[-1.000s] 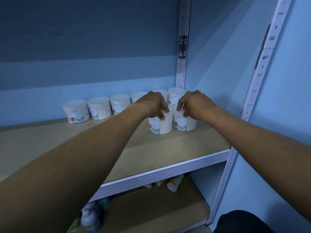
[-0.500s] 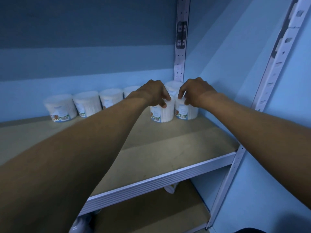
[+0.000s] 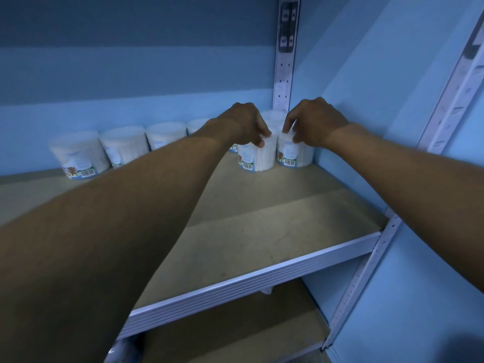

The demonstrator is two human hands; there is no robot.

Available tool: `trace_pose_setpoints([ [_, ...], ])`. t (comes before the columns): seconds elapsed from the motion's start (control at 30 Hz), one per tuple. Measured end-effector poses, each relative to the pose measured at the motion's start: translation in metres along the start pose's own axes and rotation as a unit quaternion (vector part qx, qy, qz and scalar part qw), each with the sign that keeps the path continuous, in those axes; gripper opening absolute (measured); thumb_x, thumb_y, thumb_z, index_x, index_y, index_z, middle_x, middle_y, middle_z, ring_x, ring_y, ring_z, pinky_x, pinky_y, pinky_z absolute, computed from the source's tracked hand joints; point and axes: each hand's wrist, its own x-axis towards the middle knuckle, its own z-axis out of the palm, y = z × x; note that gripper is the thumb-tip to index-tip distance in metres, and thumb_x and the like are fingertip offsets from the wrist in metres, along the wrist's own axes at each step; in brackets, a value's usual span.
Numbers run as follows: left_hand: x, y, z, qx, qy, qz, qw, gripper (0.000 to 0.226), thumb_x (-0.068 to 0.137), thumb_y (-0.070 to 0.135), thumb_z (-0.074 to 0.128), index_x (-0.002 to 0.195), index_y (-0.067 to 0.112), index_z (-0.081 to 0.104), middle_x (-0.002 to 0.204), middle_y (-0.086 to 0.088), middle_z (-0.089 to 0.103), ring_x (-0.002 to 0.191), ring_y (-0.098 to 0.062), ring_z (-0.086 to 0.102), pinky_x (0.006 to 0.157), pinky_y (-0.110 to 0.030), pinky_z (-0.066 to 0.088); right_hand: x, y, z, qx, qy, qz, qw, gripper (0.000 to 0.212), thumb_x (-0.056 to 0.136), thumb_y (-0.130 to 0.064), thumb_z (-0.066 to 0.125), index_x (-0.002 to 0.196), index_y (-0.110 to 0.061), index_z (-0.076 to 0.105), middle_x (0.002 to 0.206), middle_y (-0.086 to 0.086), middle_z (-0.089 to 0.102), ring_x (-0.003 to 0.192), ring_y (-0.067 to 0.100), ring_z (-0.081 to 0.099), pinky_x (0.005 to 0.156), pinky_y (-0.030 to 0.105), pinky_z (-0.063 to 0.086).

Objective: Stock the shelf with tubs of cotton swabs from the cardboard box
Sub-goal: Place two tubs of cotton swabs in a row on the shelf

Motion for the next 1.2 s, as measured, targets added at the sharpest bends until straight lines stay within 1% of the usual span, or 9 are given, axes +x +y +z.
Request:
trace_pose_setpoints([
  [0.2,0.005,-0.003,0.001,0.002,0.004,-0.004,1.000,0.038,0.082,0.020,0.080,0.119,0.021,0.073,0.124,0.001,0.069,0.114,-0.017,0.062,0.092,-0.026,0.048,0.006,-0.002,0.005,-0.021,0.009,-0.004,1.000,0.029,0.082,-0.001,0.074,0.091,-0.028,0.072,0.116,0.008,0.064,0.105,0.027,0.062,0.081,0.029,0.045],
  [0.43,0.009,-0.006,0.003,0.005,0.002,-0.004,1.000,0.039,0.083,0.020,0.079,0.121,0.021,0.072,0.126,0.000,0.068,0.115,-0.019,0.061,0.094,-0.027,0.048,0.012,-0.003,0.007,-0.033,0.007,-0.009,0.999,0.030,0.080,-0.003,0.076,0.085,-0.032,0.066,0.119,0.008,0.062,0.102,0.028,0.062,0.076,0.030,0.042],
  [0.57,0.008,-0.008,0.005,0.006,0.002,0.004,1.000,0.042,0.084,0.021,0.077,0.125,0.021,0.069,0.130,0.000,0.066,0.118,-0.019,0.059,0.097,-0.027,0.045,0.009,0.002,0.009,-0.021,0.003,-0.007,1.000,0.026,0.083,-0.007,0.076,0.100,-0.027,0.073,0.122,0.006,0.062,0.112,0.027,0.058,0.086,0.033,0.046],
  [0.7,-0.005,-0.012,0.006,0.019,-0.004,0.024,1.000,0.057,0.082,0.029,0.078,0.136,0.026,0.059,0.147,0.002,0.050,0.134,-0.019,0.045,0.107,-0.028,0.034,-0.007,0.002,0.009,0.027,-0.003,0.024,0.999,0.043,0.083,-0.018,0.076,0.123,-0.030,0.065,0.132,0.009,0.057,0.121,0.028,0.054,0.096,0.035,0.044],
  [0.8,-0.023,-0.012,0.003,-0.003,0.024,0.028,0.999,0.065,0.080,0.030,0.079,0.140,0.027,0.054,0.147,0.003,0.049,0.134,-0.017,0.045,0.104,-0.025,0.035,-0.029,-0.008,0.003,0.062,0.006,0.029,0.998,0.047,0.082,-0.029,0.078,0.127,-0.032,0.063,0.130,0.005,0.057,0.123,0.025,0.052,0.098,0.034,0.043],
  [0.9,-0.052,-0.011,-0.005,-0.030,0.025,0.028,0.999,0.061,0.080,0.030,0.079,0.136,0.026,0.056,0.138,0.002,0.056,0.120,-0.014,0.054,0.092,-0.020,0.037,-0.058,-0.021,-0.001,0.102,0.001,0.012,0.995,0.045,0.080,-0.035,0.079,0.123,-0.034,0.066,0.126,0.000,0.061,0.116,0.019,0.056,0.094,0.028,0.044],
  [1.0,-0.087,-0.010,-0.014,-0.028,0.001,0.020,0.999,0.060,0.078,0.037,0.079,0.134,0.029,0.058,0.134,0.006,0.059,0.108,-0.011,0.056,0.092,-0.021,0.040,-0.087,-0.034,-0.005,0.109,-0.004,-0.017,0.994,0.048,0.078,-0.038,0.081,0.123,-0.031,0.067,0.121,0.001,0.064,0.113,0.018,0.058,0.092,0.027,0.045],
  [1.13,-0.143,-0.010,-0.021,-0.003,-0.034,0.017,0.999,0.064,0.079,0.042,0.078,0.137,0.030,0.055,0.134,0.007,0.058,0.120,-0.013,0.054,0.103,-0.028,0.043,-0.131,-0.054,-0.009,0.123,0.000,-0.034,0.992,0.052,0.076,-0.041,0.082,0.124,-0.034,0.065,0.122,0.002,0.063,0.116,0.020,0.058,0.097,0.033,0.047],
  [1.2,-0.173,-0.008,-0.023,0.019,-0.033,0.035,0.999,0.065,0.079,0.043,0.078,0.138,0.028,0.055,0.134,0.006,0.059,0.122,-0.014,0.054,0.100,-0.026,0.043,-0.154,-0.063,-0.008,0.125,0.005,-0.050,0.991,0.052,0.077,-0.043,0.081,0.125,-0.037,0.062,0.125,0.000,0.061,0.119,0.019,0.055,0.101,0.035,0.045],
])
